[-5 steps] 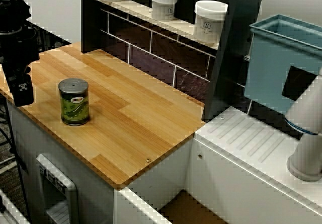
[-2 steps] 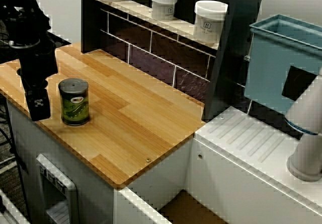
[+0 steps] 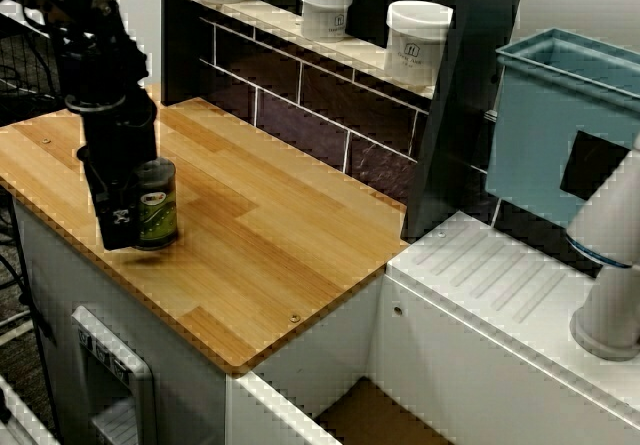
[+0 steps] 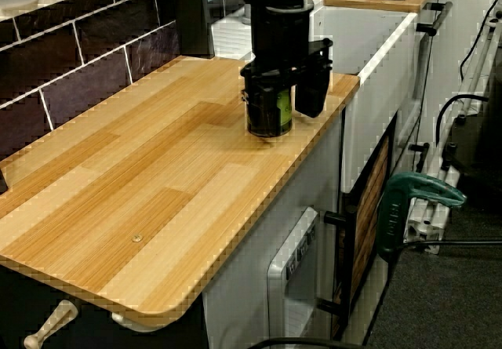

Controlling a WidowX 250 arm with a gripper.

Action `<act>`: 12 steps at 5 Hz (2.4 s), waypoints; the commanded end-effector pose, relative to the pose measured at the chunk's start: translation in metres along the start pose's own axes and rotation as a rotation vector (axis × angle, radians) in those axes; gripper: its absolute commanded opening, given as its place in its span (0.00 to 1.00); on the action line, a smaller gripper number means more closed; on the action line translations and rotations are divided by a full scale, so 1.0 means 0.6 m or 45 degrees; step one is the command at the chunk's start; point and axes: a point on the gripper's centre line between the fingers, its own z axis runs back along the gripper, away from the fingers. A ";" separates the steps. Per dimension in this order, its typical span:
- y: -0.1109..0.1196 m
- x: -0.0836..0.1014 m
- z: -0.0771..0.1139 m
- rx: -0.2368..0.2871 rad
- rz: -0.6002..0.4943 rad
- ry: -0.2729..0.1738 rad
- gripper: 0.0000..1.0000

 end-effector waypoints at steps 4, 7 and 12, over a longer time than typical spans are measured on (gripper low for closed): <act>0.018 0.112 0.059 -0.101 -0.020 -0.045 1.00; 0.054 0.116 0.070 -0.041 -0.070 -0.088 1.00; 0.079 0.071 0.140 0.034 -0.696 -0.065 1.00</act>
